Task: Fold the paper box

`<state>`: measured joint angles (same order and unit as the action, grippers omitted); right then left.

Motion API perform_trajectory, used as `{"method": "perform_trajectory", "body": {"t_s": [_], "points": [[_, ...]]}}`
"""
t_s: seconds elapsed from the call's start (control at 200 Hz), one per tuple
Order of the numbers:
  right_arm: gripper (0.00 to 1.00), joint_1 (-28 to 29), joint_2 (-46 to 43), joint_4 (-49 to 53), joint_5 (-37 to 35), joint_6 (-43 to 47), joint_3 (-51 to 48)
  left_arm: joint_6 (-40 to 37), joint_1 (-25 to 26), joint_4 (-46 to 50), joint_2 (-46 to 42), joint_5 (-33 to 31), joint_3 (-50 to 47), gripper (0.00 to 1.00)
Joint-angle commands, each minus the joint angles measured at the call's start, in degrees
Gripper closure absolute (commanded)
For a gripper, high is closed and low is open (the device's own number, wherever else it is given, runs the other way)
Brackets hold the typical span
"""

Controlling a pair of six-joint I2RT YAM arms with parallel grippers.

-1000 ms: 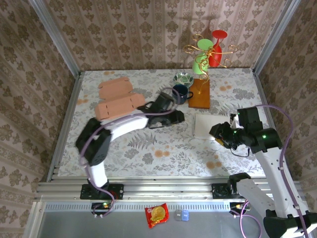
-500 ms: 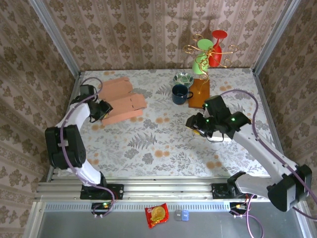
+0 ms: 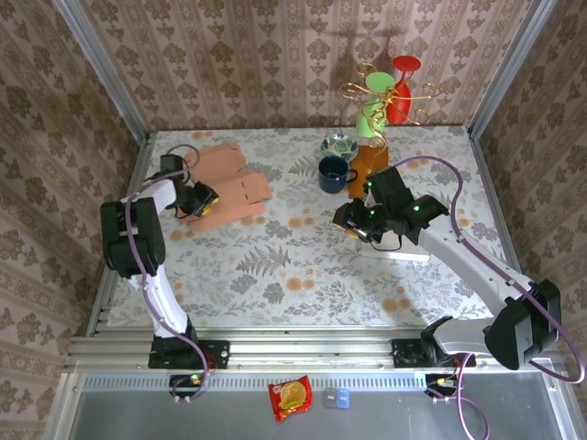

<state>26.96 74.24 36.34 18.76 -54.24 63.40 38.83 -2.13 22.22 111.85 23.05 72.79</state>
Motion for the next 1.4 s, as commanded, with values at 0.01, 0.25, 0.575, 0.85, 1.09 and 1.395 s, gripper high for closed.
{"method": "perform_trajectory", "body": {"t_s": [0.01, 0.25, 0.575, 0.85, 1.09, 1.395], "points": [[0.56, 0.31, 0.91, 0.47, 0.84, 0.10, 0.89, 1.73, 1.78, -2.21, 1.29, 1.40, -1.25, 0.66], [0.56, -0.08, 1.33, -0.12, 1.56, -0.51, -0.59, 0.95, 5.94, -1.92, -1.50, 3.01, -8.93, 0.68], [0.55, -0.51, 2.40, -9.64, 3.86, -7.63, -6.97, 15.27, 18.73, -15.71, -14.60, 5.08, -31.74, 0.71], [0.55, -0.37, 5.13, -22.82, 3.76, -17.95, -13.69, 29.47, 27.89, -24.66, -23.77, 1.70, -39.83, 0.71], [0.52, 0.69, 5.13, -41.68, -1.23, -32.48, -25.73, 21.99, 30.69, -10.29, -36.94, -7.87, -31.89, 0.61], [0.50, 2.91, 12.87, -56.42, -4.47, -39.40, -29.59, 11.48, 14.88, -4.75, -36.49, -2.79, -28.53, 0.60]]}}
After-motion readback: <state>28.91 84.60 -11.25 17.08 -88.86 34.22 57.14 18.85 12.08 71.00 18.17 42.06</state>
